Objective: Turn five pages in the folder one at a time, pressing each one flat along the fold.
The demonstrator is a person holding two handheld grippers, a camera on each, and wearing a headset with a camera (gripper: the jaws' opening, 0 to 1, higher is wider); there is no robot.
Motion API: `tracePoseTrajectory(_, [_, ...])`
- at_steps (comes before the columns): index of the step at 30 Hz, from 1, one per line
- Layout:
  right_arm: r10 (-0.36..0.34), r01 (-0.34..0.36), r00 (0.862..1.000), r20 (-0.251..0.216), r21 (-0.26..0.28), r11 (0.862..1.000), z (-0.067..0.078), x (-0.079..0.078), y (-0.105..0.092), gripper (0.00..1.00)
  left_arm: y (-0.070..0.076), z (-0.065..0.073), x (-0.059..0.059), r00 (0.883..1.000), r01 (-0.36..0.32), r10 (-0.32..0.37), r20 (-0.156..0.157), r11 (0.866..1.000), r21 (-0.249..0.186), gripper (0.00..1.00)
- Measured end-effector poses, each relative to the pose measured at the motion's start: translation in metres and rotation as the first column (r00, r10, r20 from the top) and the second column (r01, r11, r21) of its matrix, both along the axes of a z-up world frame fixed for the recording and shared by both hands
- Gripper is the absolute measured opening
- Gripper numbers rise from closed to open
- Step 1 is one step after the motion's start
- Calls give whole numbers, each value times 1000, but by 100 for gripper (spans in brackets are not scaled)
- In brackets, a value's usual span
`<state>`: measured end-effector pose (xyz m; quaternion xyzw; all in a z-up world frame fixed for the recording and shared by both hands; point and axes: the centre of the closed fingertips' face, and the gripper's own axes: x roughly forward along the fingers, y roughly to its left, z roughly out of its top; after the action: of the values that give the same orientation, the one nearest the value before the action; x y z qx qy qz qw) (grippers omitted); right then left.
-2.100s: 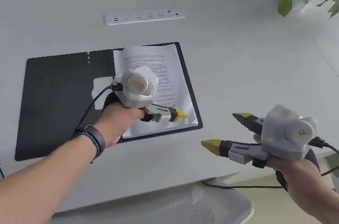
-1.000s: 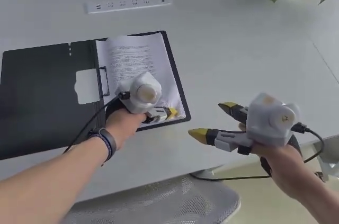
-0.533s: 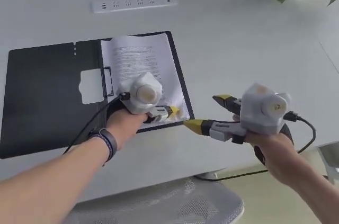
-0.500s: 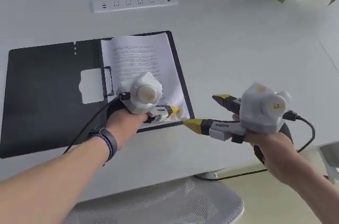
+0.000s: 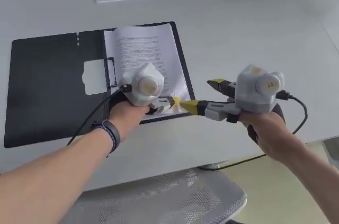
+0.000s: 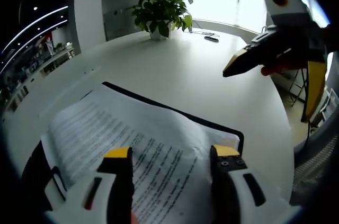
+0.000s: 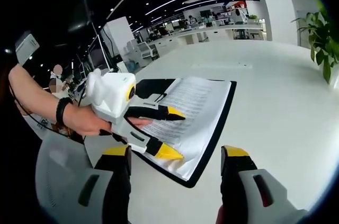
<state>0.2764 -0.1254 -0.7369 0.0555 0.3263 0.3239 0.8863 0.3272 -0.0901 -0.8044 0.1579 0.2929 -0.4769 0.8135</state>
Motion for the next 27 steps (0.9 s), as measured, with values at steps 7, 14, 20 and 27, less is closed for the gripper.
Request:
tracePoseTrajectory(7, [5, -5, 1000, -4, 4, 1000, -2, -3, -2, 67, 1, 5, -2, 1000, -20, 20, -10, 1000, -8, 55])
tracePoseTrajectory(14, [-9, 9, 1000, -12, 2, 1000, -5, -8, -8, 67, -10, 6, -21, 1000, 12, -12, 1, 1000, -2, 51])
tracePoseTrajectory(20, [-9, 9, 1000, -6, 2, 1000, -2, -8, -7, 67, -13, 3, -23, 1000, 10, -10, 28, 1000, -1, 42])
tracePoseTrajectory(27, [-8, 8, 1000, -4, 2, 1000, -2, -5, -7, 67, -12, 1, -22, 999, 9, -9, 49, 1000, 0, 25])
